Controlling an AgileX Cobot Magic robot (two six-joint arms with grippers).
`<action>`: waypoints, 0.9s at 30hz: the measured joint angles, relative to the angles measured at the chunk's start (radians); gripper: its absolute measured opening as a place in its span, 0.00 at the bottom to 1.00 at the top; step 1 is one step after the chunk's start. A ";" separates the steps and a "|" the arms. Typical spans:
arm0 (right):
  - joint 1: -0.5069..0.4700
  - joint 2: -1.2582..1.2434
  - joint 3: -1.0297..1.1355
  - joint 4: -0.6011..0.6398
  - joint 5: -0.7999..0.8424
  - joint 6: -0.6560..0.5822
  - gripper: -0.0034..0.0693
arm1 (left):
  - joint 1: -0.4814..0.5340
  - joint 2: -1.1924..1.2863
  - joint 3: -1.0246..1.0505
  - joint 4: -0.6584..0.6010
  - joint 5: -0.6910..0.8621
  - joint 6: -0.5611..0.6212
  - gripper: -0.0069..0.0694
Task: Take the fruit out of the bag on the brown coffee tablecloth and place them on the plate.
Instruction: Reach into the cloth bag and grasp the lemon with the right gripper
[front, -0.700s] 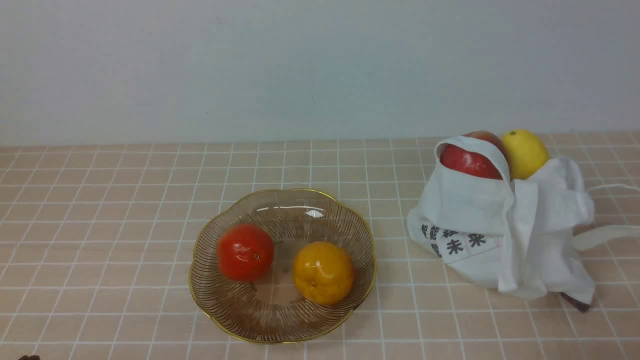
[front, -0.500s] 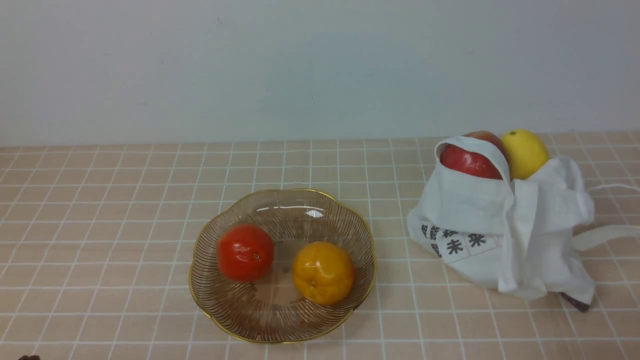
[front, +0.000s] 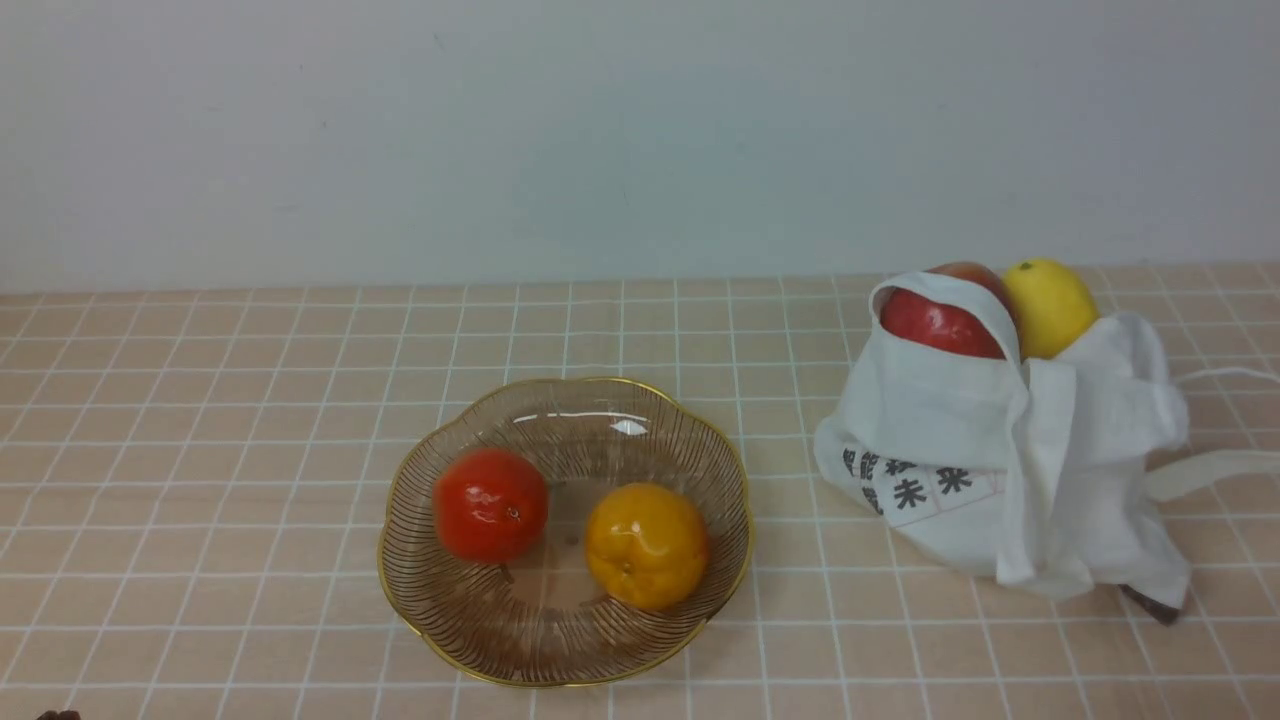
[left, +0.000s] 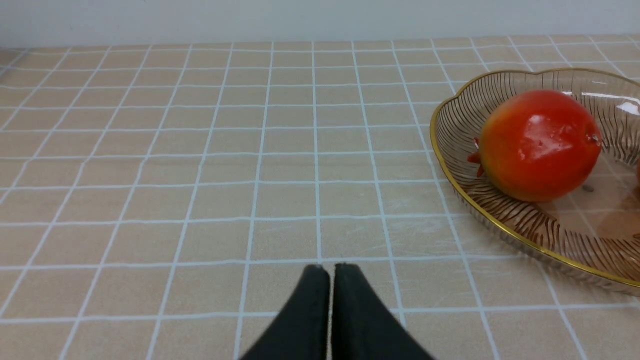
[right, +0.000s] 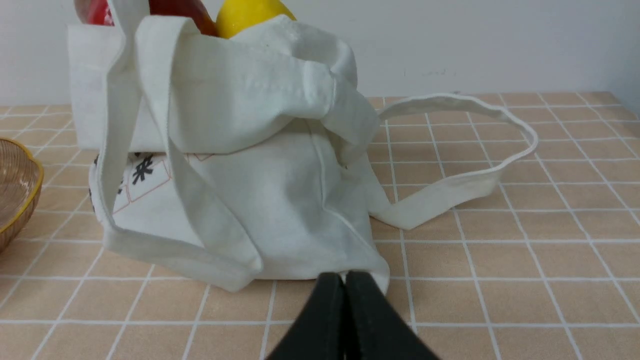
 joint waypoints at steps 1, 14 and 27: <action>0.000 0.000 0.000 0.000 0.000 0.000 0.03 | 0.000 0.000 0.000 0.000 0.000 0.000 0.08; 0.001 0.000 0.007 0.260 -0.165 0.119 0.03 | 0.000 0.000 0.000 0.000 0.000 0.000 0.08; 0.001 0.000 0.007 0.450 -0.462 0.147 0.03 | 0.000 0.000 0.000 0.000 0.000 0.000 0.08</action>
